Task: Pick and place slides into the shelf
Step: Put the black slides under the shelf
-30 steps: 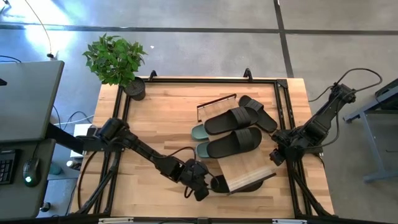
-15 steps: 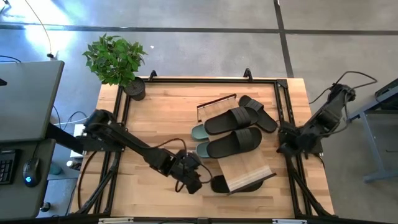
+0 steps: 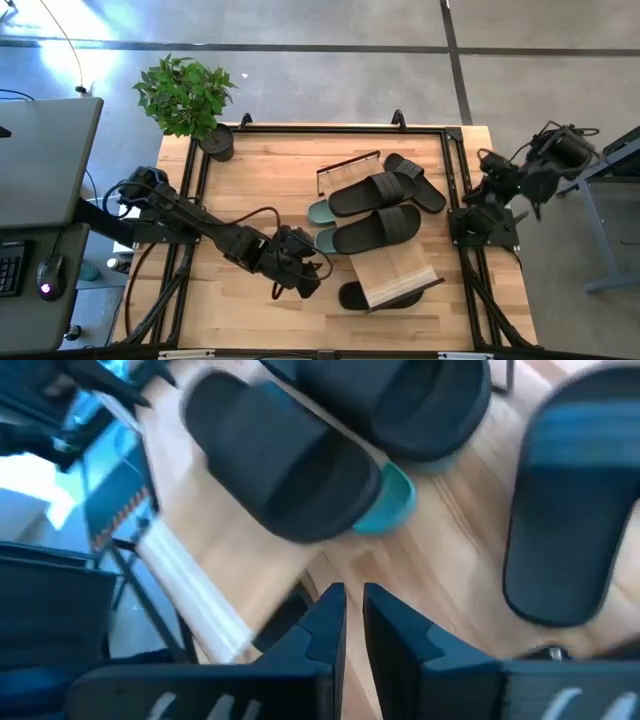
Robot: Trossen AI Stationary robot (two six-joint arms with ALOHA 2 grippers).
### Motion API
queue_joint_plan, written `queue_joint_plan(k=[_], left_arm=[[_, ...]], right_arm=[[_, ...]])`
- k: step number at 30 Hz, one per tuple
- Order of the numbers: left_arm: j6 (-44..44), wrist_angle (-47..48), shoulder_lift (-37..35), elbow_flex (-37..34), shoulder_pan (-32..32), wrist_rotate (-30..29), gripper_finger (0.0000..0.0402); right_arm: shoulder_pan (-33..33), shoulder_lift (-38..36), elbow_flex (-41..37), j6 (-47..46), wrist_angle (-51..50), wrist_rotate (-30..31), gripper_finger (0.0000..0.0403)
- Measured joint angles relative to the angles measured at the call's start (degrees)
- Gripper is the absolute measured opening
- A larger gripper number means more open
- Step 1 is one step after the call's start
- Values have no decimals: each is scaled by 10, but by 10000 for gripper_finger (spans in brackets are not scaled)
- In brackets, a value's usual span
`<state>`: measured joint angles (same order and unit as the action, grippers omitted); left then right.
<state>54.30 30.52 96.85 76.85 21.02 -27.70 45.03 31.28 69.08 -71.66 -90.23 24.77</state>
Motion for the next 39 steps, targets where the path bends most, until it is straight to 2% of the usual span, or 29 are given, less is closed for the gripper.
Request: queue_joint_plan(k=[8, 15, 20, 22, 25, 30, 33, 36, 39], left_arm=[[-25, -3, -8, 0, -1, -5, 176], [-39, -17, -12, 0, -1, -20, 177], [-37, -81, -12, 0, -1, -11, 177], [-35, -107, -12, 0, -1, -11, 177], [-18, -153, -12, 0, -3, -44, 177], [2, -239, -12, 0, -24, -57, 177], [2, -285, -12, 0, -36, -58, 177], [2, -311, -12, 0, -45, -57, 177], [1, -330, -12, 0, -50, -55, 177]], right_arm=[[0, -13, 76, 36, 3, 25, 31], [0, -37, 154, 100, 2, 105, 31], [-1, -74, 215, 158, 3, 144, 31], [0, -94, 233, 169, 2, 133, 31], [-4, -127, 244, 147, 3, 49, 31], [-48, -185, 224, 48, 3, -157, 31], [-100, -219, 189, -9, 2, -271, 31], [-171, -247, 137, -66, 4, -420, 31], [-259, -267, 76, -83, 13, -583, 33]])
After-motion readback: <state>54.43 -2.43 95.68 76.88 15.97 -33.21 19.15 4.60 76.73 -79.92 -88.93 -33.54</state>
